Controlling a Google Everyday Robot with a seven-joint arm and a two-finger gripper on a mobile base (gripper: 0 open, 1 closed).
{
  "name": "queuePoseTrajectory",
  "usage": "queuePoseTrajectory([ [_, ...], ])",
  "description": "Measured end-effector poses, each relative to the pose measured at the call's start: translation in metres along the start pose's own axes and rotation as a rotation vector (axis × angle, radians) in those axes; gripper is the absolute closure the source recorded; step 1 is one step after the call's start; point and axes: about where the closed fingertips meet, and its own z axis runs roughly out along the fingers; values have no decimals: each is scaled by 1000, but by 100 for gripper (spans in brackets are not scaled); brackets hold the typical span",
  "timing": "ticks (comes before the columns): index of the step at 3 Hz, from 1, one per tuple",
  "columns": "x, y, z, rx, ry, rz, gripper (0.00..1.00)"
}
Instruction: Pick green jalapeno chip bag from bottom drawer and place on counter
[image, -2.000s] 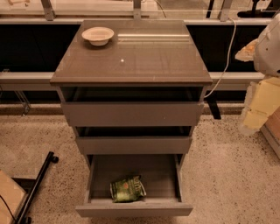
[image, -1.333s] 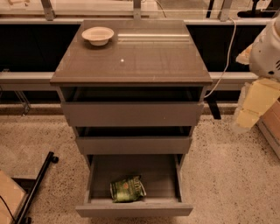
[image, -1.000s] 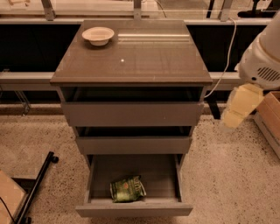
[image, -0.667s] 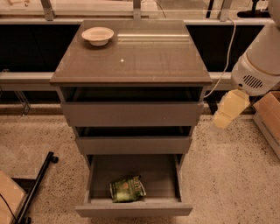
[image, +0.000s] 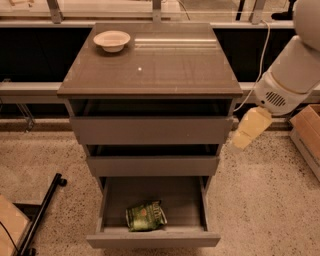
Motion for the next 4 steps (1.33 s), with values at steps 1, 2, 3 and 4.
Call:
queuePoseTrajectory([
  [1, -11, -3, 41, -52, -15, 105, 0],
  [2, -15, -6, 85, -89, -5, 210, 0],
  [3, -15, -5, 138, -105, 30, 322, 0],
  [4, -15, -4, 138, -106, 31, 323, 0],
])
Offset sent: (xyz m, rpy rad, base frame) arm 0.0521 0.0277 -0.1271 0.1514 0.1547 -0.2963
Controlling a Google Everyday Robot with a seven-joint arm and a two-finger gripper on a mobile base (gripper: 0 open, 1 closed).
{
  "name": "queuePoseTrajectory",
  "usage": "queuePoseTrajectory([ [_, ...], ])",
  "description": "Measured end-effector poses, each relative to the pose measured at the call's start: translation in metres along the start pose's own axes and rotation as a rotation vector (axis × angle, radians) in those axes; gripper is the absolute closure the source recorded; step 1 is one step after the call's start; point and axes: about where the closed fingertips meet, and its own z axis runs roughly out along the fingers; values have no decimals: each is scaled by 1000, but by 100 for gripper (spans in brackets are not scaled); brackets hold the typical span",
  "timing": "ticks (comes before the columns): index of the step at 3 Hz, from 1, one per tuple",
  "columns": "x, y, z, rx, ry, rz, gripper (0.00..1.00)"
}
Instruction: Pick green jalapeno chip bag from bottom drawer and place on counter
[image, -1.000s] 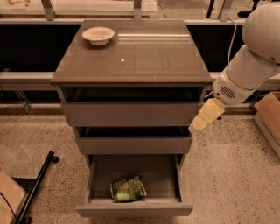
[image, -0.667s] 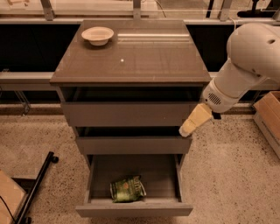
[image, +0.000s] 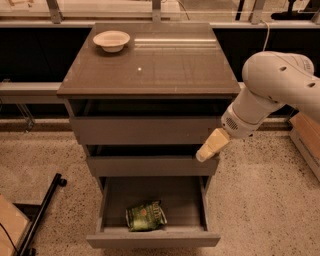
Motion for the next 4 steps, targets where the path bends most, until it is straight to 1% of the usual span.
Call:
queuePoseTrajectory([
  [1, -1, 9, 29, -49, 22, 46, 0],
  [2, -11, 22, 80, -109, 49, 107, 0],
  [3, -16, 29, 130, -93, 80, 182, 0],
  [4, -19, 40, 188, -97, 112, 262, 0],
])
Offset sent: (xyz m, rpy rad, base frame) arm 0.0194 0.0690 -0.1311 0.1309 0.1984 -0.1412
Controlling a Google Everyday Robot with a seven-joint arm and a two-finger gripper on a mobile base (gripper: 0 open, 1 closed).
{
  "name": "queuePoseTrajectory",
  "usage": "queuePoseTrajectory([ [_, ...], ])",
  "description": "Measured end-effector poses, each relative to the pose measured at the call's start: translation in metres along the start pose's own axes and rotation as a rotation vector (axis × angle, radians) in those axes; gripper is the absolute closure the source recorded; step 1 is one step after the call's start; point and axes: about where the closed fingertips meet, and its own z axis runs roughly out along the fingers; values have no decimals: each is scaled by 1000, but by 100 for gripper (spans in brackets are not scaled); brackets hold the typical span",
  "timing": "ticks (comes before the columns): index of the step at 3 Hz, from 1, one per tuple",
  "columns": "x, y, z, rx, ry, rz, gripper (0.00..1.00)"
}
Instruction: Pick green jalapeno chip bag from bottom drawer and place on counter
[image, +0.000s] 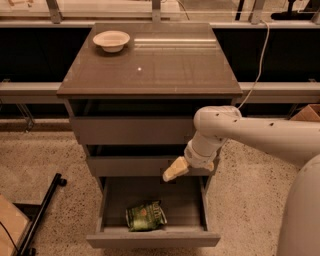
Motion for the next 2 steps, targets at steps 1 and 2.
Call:
queuePoseTrajectory([
  [1, 0, 0, 0, 0, 0, 0, 0],
  [2, 12, 10, 40, -18, 59, 38, 0],
])
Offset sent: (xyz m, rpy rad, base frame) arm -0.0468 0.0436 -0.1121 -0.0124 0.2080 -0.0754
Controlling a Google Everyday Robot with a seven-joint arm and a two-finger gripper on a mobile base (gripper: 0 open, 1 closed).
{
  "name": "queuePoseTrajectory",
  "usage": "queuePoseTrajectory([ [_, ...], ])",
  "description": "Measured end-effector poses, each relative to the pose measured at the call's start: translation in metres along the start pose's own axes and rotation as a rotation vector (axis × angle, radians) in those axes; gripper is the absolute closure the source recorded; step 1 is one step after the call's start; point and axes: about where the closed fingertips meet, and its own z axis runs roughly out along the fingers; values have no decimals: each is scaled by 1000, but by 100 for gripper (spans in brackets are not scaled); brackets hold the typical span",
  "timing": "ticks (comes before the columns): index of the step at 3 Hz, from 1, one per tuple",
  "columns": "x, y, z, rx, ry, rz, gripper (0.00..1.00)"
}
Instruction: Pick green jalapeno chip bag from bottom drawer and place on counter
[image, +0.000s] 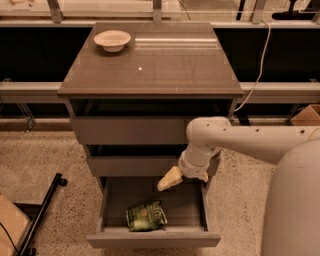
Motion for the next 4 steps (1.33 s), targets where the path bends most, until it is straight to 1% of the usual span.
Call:
queuePoseTrajectory([
  [1, 16, 13, 69, -1, 85, 51, 0],
  [2, 30, 14, 128, 7, 136, 123, 0],
  [3, 42, 0, 182, -59, 184, 229, 0],
  [4, 50, 1, 197, -64, 211, 233, 0],
])
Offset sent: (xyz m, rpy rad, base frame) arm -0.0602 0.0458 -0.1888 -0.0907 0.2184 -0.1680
